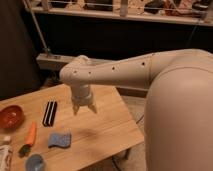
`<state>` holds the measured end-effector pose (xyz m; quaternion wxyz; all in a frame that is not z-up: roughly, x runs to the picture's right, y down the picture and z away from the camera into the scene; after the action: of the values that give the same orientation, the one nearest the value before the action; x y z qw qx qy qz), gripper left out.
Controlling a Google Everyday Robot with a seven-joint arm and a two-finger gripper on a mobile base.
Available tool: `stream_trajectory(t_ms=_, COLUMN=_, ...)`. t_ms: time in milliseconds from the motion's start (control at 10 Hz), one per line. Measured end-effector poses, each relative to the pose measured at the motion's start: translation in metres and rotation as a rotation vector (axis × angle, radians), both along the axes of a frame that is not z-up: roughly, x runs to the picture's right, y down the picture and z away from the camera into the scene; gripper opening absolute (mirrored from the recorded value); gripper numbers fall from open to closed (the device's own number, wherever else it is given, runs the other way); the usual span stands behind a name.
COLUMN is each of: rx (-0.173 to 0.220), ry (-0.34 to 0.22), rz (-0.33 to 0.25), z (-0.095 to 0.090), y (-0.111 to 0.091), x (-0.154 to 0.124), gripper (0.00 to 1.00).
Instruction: Pick up the ceramic cup
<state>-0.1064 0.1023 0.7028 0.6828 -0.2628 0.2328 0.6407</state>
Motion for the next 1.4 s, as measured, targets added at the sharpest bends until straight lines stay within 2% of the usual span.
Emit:
stream_trajectory(t_ms=1000, rx=-0.003, ry=-0.002, rz=-0.011, z=0.001, y=0.004, x=-0.002, gripper=0.65)
stream_trajectory(t_ms=1200, rx=0.002, ry=-0.060, rz=-0.060, z=-0.002, y=0.019, x=-0.032, gripper=0.65)
stream_trajectory(t_ms=1400, rx=0.008, ry=-0.142, rz=-0.106, z=-0.011, y=0.032, x=-0.061, gripper=0.65)
